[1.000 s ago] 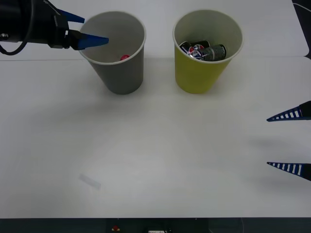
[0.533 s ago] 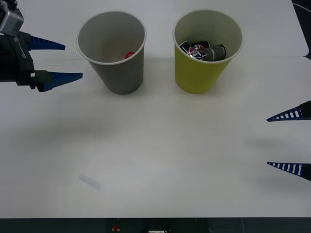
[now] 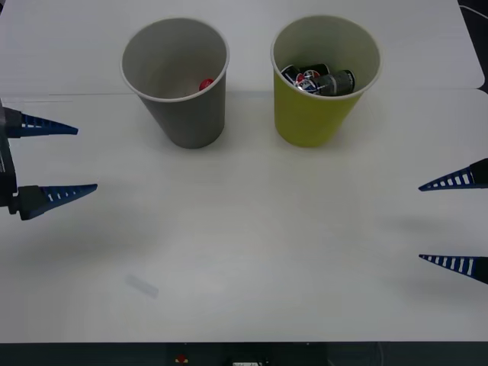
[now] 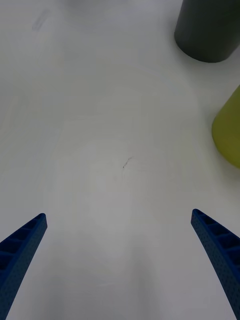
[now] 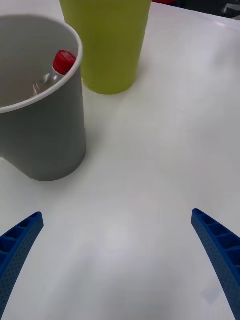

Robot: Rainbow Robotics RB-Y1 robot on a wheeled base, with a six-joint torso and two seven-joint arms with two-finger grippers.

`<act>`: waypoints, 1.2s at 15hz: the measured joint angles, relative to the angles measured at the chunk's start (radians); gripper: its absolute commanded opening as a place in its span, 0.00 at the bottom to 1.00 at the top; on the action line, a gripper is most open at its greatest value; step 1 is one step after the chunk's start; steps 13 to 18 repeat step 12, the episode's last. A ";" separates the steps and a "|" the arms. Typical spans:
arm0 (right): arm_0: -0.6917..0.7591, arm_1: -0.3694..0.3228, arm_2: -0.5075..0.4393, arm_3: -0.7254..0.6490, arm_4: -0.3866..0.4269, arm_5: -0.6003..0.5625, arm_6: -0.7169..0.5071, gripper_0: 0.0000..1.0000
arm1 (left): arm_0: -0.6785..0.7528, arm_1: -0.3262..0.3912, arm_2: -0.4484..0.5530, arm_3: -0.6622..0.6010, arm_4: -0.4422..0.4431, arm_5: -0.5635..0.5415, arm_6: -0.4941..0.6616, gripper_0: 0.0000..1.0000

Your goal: Put the can into the green bin and the plastic bottle into the gray bin

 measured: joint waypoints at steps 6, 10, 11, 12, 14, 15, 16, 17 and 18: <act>0.000 0.000 0.000 0.000 0.000 0.000 0.000 1.00 | 0.183 0.075 0.035 0.000 0.059 0.000 -0.206 1.00; 0.000 0.000 0.000 0.000 0.000 0.000 0.000 1.00 | 0.249 0.105 0.049 -0.020 0.063 0.006 -0.251 1.00; 0.000 0.000 0.000 0.000 0.000 0.000 0.000 1.00 | 0.263 0.111 0.053 -0.028 0.065 0.006 -0.259 1.00; 0.000 0.000 0.000 0.000 0.000 0.000 0.000 1.00 | 0.277 0.116 0.057 -0.033 0.071 0.005 -0.269 1.00; 0.000 0.000 0.000 0.000 0.000 0.000 0.000 1.00 | 0.277 0.116 0.057 -0.033 0.071 0.005 -0.269 1.00; 0.000 0.000 0.000 0.000 0.000 0.000 0.000 1.00 | 0.277 0.116 0.057 -0.033 0.071 0.005 -0.269 1.00; 0.000 0.000 0.000 0.000 0.000 0.000 0.000 1.00 | 0.277 0.116 0.057 -0.033 0.071 0.005 -0.269 1.00; 0.000 0.000 0.000 0.000 0.000 0.000 0.000 1.00 | 0.277 0.116 0.057 -0.033 0.071 0.005 -0.269 1.00; 0.000 0.000 0.000 0.000 0.000 0.000 0.000 1.00 | 0.277 0.116 0.057 -0.033 0.071 0.005 -0.269 1.00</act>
